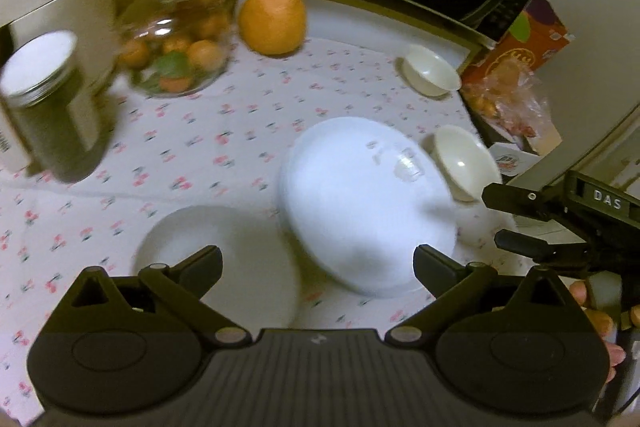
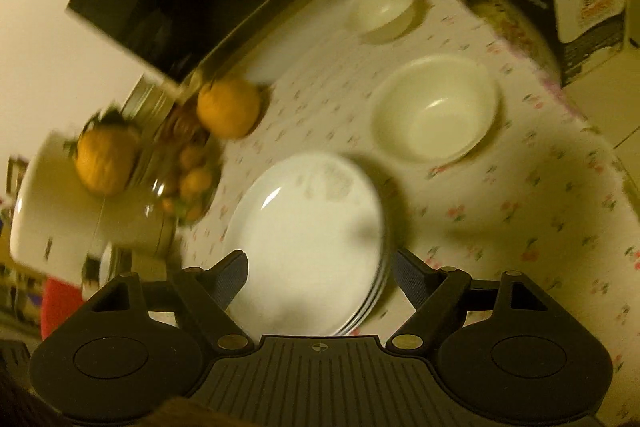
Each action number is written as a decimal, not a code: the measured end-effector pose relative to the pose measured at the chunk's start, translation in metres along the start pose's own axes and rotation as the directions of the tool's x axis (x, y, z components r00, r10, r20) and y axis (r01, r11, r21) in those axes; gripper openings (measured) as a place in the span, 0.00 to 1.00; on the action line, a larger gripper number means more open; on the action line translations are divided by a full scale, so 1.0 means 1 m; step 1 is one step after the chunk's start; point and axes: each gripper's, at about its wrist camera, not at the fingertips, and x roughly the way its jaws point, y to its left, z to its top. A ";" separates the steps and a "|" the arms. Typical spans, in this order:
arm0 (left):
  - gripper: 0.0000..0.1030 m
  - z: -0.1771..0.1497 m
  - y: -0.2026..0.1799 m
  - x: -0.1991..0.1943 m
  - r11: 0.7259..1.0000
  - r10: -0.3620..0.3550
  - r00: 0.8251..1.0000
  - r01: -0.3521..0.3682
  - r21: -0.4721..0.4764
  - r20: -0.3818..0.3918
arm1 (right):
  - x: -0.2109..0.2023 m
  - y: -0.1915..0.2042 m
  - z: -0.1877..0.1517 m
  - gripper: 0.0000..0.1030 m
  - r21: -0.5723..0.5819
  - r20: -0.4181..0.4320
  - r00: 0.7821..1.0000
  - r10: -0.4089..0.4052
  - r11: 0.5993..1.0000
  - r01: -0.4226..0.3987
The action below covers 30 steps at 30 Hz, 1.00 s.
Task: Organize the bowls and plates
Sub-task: 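Move both grippers to the cream bowl near the snack box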
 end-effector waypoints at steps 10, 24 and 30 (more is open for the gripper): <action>0.99 0.034 -0.057 0.035 0.987 -0.022 0.997 0.011 0.158 0.073 | 0.001 -0.050 0.023 0.79 0.161 0.085 0.995 -0.057 0.986 0.043; 0.68 0.074 -0.093 0.106 0.952 -0.119 0.991 0.098 0.290 0.057 | 0.021 -0.099 0.041 0.79 0.347 0.177 0.982 -0.062 0.938 -0.003; 0.52 0.080 -0.105 0.133 0.951 -0.136 0.991 0.132 0.281 -0.005 | 0.029 -0.107 0.041 0.71 0.396 0.173 0.984 -0.049 0.918 -0.024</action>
